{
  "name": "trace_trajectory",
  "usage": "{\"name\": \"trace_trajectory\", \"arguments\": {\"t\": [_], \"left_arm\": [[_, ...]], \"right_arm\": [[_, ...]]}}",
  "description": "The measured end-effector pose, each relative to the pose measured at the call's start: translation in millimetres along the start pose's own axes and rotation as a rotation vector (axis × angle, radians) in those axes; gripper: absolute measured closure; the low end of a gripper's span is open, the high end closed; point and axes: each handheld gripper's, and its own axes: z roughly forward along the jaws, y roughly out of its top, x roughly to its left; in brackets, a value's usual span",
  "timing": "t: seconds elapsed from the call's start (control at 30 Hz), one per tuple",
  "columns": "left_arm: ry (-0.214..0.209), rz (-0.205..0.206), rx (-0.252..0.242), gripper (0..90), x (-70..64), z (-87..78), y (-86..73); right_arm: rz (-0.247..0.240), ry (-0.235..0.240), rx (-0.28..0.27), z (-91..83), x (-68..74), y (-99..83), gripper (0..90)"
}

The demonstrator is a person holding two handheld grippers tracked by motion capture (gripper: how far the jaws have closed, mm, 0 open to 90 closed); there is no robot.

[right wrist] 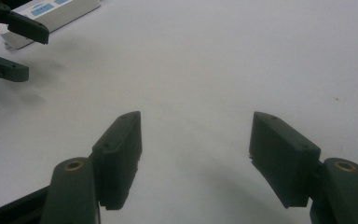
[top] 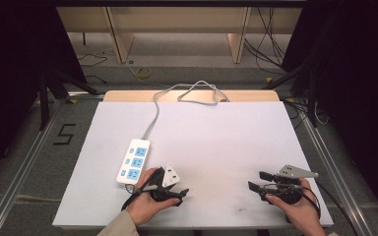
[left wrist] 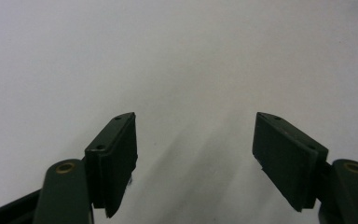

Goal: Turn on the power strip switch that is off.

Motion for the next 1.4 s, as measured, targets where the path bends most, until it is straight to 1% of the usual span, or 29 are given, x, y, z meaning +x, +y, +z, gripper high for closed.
{"name": "trace_trajectory", "arguments": {"t": [0.1, 0.17, 0.23, 0.3, 0.37, 0.4, 0.43, 0.57, 0.73, 0.77, 0.8, 0.87, 0.97, 1.07, 1.1, 1.3, 1.4], "left_arm": [[0.008, 0.001, 0.002, 33.7, 1.3, -1.7, -0.4], [0.01, 0.0, 0.0, 36.8, 2.0, -2.8, -0.6], [0.022, 0.002, 0.001, 40.6, 4.4, -5.6, -0.8], [0.027, -0.003, 0.007, 46.9, 5.3, -6.7, -0.7], [0.04, -0.004, 0.028, 56.3, 9.1, -9.5, 0.4], [0.04, -0.004, 0.028, 61.3, 9.1, -9.5, 0.4], [0.043, -0.003, 0.042, 66.0, 11.5, -10.9, 0.8], [0.049, -0.022, 0.06, 75.4, 13.8, -11.9, 0.8], [0.063, -0.019, 0.073, 86.9, 14.9, -14.4, 1.6], [0.066, -0.018, 0.079, 86.9, 15.3, -15.4, 2.0], [0.068, -0.019, 0.085, 89.5, 16.1, -16.4, 2.2], [0.067, -0.023, 0.096, 89.6, 17.2, -17.7, 2.4], [0.069, -0.037, 0.102, 89.7, 18.6, -19.1, 2.9], [0.074, -0.043, 0.102, 89.7, 19.3, -20.2, 3.3], [0.077, -0.054, 0.104, 89.7, 20.2, -22.0, 4.4], [0.081, -0.075, 0.115, 89.7, 22.5, -24.2, 4.9], [0.084, -0.075, 0.118, 89.7, 23.0, -25.0, 5.3]], "right_arm": [[0.0, -0.001, 0.002, 0.3, 0.6, 0.1, 35.3], [-0.003, -0.001, 0.004, 0.5, 1.6, 0.4, 35.3], [-0.007, 0.001, 0.005, 0.5, 2.3, 0.4, 35.3], [-0.008, 0.001, 0.005, 0.8, 2.9, 0.6, 35.3], [-0.01, 0.002, 0.005, 1.2, 2.8, 0.8, 35.3], [-0.01, 0.002, 0.005, 1.2, 2.8, 0.8, 35.3], [-0.007, 0.002, 0.006, 1.4, 2.6, 0.8, 35.3], [-0.007, 0.004, 0.005, 1.3, 2.3, 0.7, 35.3], [-0.009, 0.004, 0.006, 1.4, 2.8, 0.8, 35.3], [-0.009, 0.004, 0.006, 1.4, 2.8, 0.8, 35.3], [-0.012, 0.004, 0.006, 1.7, 3.0, 0.8, 35.3], [-0.013, 0.003, 0.007, 1.9, 3.1, 0.8, 35.3], [-0.016, 0.003, 0.01, 2.2, 3.2, 0.7, 35.5], [-0.017, 0.002, 0.015, 2.6, 3.6, 0.8, 35.5], [-0.019, 0.003, 0.017, 2.8, 3.7, 0.7, 35.5], [-0.026, 0.0, 0.021, 2.9, 3.6, 0.4, 35.6], [-0.028, -0.002, 0.023, 3.0, 4.1, 0.6, 35.7]]}}
